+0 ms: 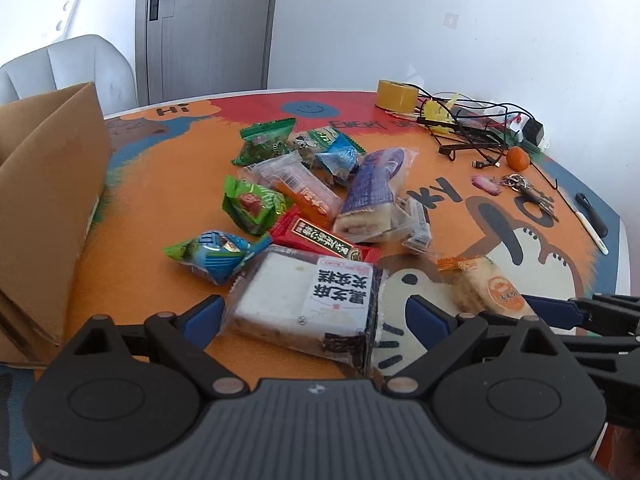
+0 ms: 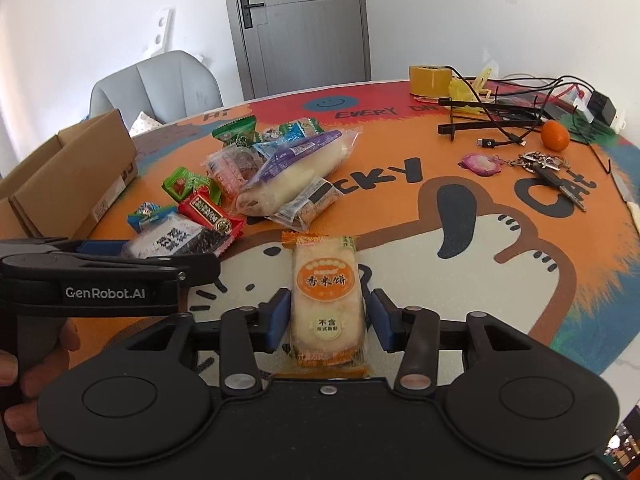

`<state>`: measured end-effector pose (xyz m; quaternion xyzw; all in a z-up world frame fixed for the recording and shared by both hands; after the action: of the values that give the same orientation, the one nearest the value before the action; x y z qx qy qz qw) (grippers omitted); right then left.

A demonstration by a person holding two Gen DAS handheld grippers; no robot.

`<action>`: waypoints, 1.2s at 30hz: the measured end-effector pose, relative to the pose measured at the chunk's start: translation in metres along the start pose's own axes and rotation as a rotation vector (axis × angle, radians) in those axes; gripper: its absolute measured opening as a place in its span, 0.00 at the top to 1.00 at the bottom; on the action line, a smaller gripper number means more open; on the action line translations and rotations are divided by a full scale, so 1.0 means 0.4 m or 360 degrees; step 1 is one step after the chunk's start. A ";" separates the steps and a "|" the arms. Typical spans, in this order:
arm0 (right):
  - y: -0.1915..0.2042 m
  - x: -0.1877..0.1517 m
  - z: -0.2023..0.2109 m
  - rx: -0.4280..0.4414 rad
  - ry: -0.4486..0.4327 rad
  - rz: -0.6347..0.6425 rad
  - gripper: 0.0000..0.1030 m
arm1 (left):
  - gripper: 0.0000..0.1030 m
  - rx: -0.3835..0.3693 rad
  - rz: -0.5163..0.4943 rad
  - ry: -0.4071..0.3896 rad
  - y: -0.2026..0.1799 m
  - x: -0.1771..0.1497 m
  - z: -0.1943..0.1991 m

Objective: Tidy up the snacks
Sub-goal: 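Grasp the white rice-cake bag with left tool while right tool grasps orange-labelled rice cake, then release the white bag into the box with left tool while right tool releases rice cake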

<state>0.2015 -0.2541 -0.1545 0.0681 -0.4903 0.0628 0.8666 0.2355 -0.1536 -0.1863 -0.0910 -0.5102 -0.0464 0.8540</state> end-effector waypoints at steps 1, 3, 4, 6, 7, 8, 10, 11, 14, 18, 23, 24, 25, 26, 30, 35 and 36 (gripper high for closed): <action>0.002 -0.001 0.000 -0.0007 -0.0003 0.0008 0.57 | 0.07 0.0000 -0.0003 -0.0001 -0.001 -0.001 -0.002; 0.005 -0.001 0.000 -0.0024 -0.0001 0.0025 0.62 | 0.16 0.0022 -0.0027 -0.0025 -0.002 0.000 0.001; 0.005 0.000 0.000 -0.0027 0.0000 0.0026 0.64 | 0.19 0.0027 -0.0044 -0.0038 -0.004 0.001 0.002; 0.006 0.002 -0.001 -0.0026 0.0005 0.0025 0.64 | 0.28 0.0005 -0.0062 -0.0040 -0.010 -0.002 0.003; 0.006 0.002 -0.001 -0.0026 0.0008 0.0019 0.64 | 0.31 0.0005 -0.0073 -0.0042 -0.012 -0.002 0.006; 0.007 0.002 -0.001 -0.0027 0.0011 0.0010 0.64 | 0.35 0.0003 -0.0075 -0.0041 -0.013 -0.002 0.008; 0.007 0.002 0.000 -0.0030 0.0013 -0.0013 0.64 | 0.38 -0.0021 -0.0047 -0.0047 -0.011 -0.003 0.017; 0.008 0.002 0.000 -0.0035 0.0013 -0.0018 0.64 | 0.39 -0.0027 -0.0038 -0.0048 -0.009 -0.004 0.022; 0.014 0.002 0.003 -0.0041 0.0011 -0.0037 0.64 | 0.41 -0.0022 -0.0029 -0.0048 -0.003 -0.004 0.034; 0.032 0.014 0.010 -0.0032 -0.0020 -0.0029 0.64 | 0.42 -0.0009 0.0017 -0.0069 0.011 0.007 0.060; 0.053 0.035 0.019 -0.0016 -0.0064 -0.0039 0.64 | 0.42 0.0000 0.0046 -0.0140 0.026 0.040 0.108; 0.058 0.041 0.020 -0.0014 -0.0074 -0.0050 0.64 | 0.42 0.0009 0.0044 -0.0156 0.030 0.048 0.118; 0.063 0.048 0.022 -0.0014 -0.0085 -0.0058 0.64 | 0.42 0.0020 0.0047 -0.0175 0.036 0.057 0.128; 0.070 0.057 0.025 -0.0015 -0.0101 -0.0058 0.64 | 0.42 0.0034 0.0049 -0.0194 0.042 0.067 0.138; 0.106 0.090 0.033 0.0015 -0.0149 -0.0064 0.64 | 0.42 0.0080 0.0057 -0.0271 0.065 0.110 0.175; 0.151 0.128 0.040 0.0022 -0.0205 -0.0032 0.64 | 0.42 0.0168 0.0091 -0.0330 0.097 0.159 0.223; 0.160 0.137 0.041 0.0036 -0.0213 -0.0033 0.64 | 0.42 0.0172 0.0100 -0.0345 0.103 0.169 0.234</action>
<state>0.2045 -0.1919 -0.0957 0.0872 -0.5457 0.0546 0.8316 0.1940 -0.0936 -0.0880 -0.0653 -0.5981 0.0182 0.7985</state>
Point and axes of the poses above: each gripper's, at about its wrist camera, not at the fingertips, and z roughly against the way its jaws point, y to its left, x to its top, the point moved 8 cm from there along -z, roughly the way its jaws point, and after that the axes turned 13 degrees about -y, right-handed, at the moved point
